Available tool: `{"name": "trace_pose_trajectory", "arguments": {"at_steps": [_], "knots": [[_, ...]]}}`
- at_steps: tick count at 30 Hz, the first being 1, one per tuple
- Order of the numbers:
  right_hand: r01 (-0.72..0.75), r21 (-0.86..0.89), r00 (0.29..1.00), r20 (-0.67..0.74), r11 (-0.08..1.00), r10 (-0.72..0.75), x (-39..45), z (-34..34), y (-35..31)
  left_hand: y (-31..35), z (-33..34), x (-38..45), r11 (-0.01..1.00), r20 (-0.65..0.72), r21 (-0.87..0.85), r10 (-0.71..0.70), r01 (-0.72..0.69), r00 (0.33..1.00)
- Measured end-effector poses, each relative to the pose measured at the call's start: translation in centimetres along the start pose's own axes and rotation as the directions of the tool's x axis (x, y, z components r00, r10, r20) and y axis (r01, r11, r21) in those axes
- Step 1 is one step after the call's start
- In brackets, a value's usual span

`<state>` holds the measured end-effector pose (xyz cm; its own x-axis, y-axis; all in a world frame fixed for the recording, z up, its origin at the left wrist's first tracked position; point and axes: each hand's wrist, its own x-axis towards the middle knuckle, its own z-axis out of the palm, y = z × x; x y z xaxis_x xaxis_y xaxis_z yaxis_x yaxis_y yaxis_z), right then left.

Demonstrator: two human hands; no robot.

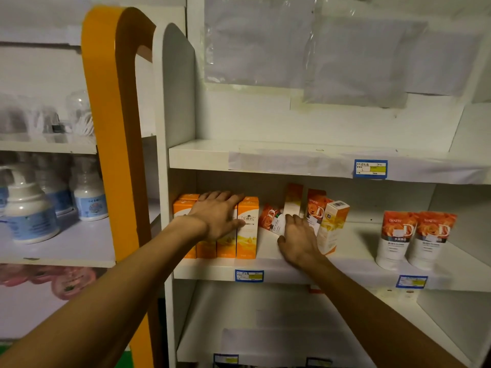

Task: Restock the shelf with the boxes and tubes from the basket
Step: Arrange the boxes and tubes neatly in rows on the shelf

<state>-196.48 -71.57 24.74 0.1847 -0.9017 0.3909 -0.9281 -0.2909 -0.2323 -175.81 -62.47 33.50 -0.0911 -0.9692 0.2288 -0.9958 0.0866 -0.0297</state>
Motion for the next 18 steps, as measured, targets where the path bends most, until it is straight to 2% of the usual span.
{"name": "trace_pose_trajectory", "arguments": {"at_steps": [6,10,15,18], "knots": [[0.042,-0.095,0.997,-0.068,0.995,-0.048,0.4,0.4,-0.3,0.0,-0.1,0.2,1.0,0.01,0.002,-0.008,0.008,1.0],[0.085,-0.154,0.994,-0.06,0.984,-0.095,0.5,0.2,-0.9,0.0,0.0,0.1,1.0,0.016,0.003,-0.011,0.011,1.0],[0.023,0.002,0.999,-0.033,1.0,-0.023,0.0,0.6,-0.4,0.1,-0.4,0.1,0.999,0.041,-0.035,-0.016,0.017,0.999],[0.015,0.12,0.996,-0.09,0.993,-0.004,-0.6,0.6,-0.2,-0.2,-1.2,0.5,0.97,0.072,-0.239,-0.035,0.051,0.997]]}}
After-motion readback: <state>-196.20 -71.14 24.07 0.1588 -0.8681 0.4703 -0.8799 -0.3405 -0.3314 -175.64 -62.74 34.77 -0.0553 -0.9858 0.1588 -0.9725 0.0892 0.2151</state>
